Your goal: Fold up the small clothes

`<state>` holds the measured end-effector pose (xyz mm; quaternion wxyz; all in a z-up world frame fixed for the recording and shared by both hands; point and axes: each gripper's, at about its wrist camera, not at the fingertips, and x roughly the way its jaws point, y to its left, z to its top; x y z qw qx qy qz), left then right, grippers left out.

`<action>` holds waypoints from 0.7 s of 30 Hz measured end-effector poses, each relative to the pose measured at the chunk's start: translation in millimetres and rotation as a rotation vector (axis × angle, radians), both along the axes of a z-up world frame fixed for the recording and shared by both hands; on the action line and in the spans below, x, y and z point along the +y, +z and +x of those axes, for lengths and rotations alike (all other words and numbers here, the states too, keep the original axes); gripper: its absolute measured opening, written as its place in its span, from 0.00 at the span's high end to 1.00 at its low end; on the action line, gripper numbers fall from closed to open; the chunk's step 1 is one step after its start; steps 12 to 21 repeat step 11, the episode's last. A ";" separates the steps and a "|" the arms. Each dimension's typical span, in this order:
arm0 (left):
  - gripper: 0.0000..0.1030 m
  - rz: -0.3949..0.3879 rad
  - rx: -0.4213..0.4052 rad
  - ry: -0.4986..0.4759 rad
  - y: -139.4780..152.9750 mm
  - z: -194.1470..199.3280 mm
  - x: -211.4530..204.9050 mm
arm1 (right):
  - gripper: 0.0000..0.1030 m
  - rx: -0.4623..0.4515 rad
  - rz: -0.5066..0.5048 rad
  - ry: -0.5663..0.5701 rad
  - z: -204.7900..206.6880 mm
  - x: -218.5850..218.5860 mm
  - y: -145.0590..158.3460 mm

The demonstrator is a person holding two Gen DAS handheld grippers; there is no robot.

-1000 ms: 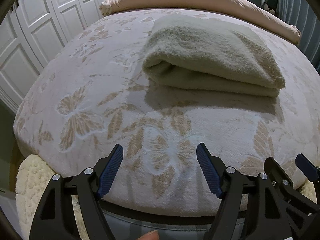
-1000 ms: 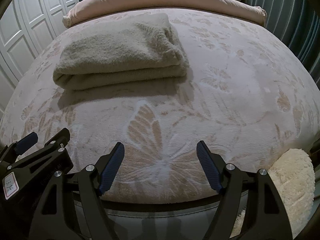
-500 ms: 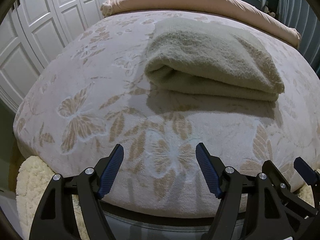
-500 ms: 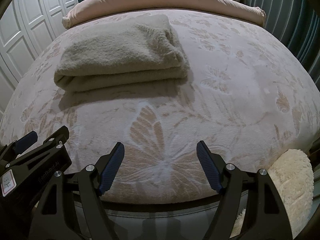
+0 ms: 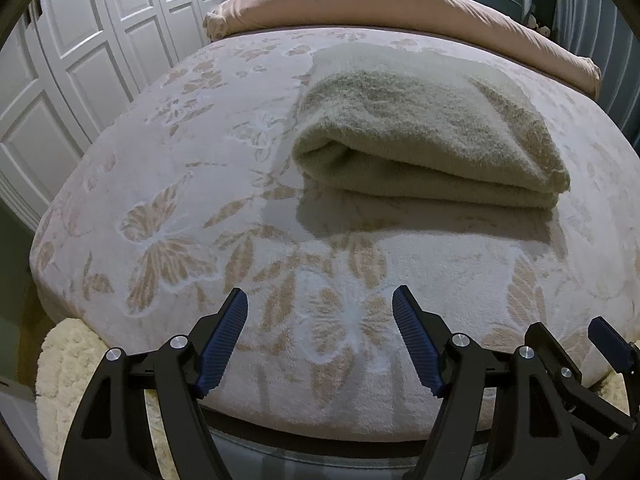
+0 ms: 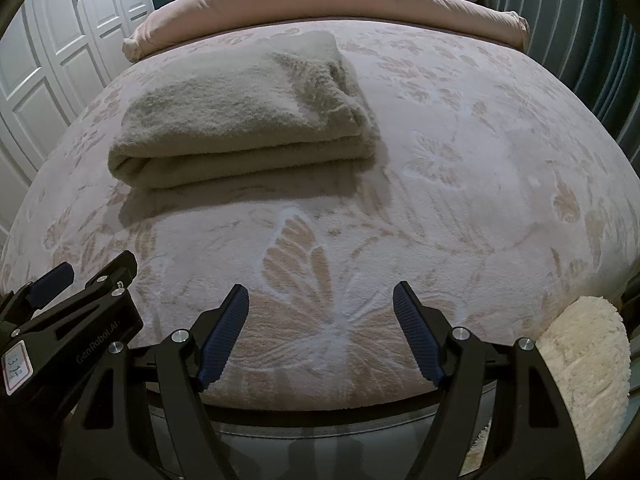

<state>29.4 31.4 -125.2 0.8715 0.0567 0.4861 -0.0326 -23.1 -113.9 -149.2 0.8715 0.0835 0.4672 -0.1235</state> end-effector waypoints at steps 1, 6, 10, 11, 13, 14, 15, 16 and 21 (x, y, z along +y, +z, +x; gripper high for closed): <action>0.31 0.001 -0.002 0.000 0.3 -0.1 -0.5 | 0.30 -0.001 0.002 -0.002 -0.2 0.0 0.0; 0.34 0.012 -0.009 0.005 3.6 0.2 -5.6 | 0.30 -0.006 0.002 -0.010 0.1 1.2 0.9; 0.37 0.010 -0.012 -0.001 5.3 0.1 -7.3 | 0.30 -0.008 -0.002 -0.015 1.7 0.2 1.3; 0.37 0.007 -0.009 -0.001 5.4 0.2 -6.7 | 0.30 -0.008 0.001 -0.018 1.8 -0.1 1.5; 0.37 0.007 -0.009 -0.001 5.4 0.2 -6.7 | 0.30 -0.008 0.001 -0.018 1.8 -0.1 1.5; 0.37 0.007 -0.009 -0.001 5.4 0.2 -6.7 | 0.30 -0.008 0.001 -0.018 1.8 -0.1 1.5; 0.37 0.007 -0.009 -0.001 5.4 0.2 -6.7 | 0.30 -0.008 0.001 -0.018 1.8 -0.1 1.5; 0.37 0.007 -0.009 -0.001 5.4 0.2 -6.7 | 0.30 -0.008 0.001 -0.018 1.8 -0.1 1.5; 0.37 0.007 -0.009 -0.001 5.4 0.2 -6.7 | 0.30 -0.008 0.001 -0.018 1.8 -0.1 1.5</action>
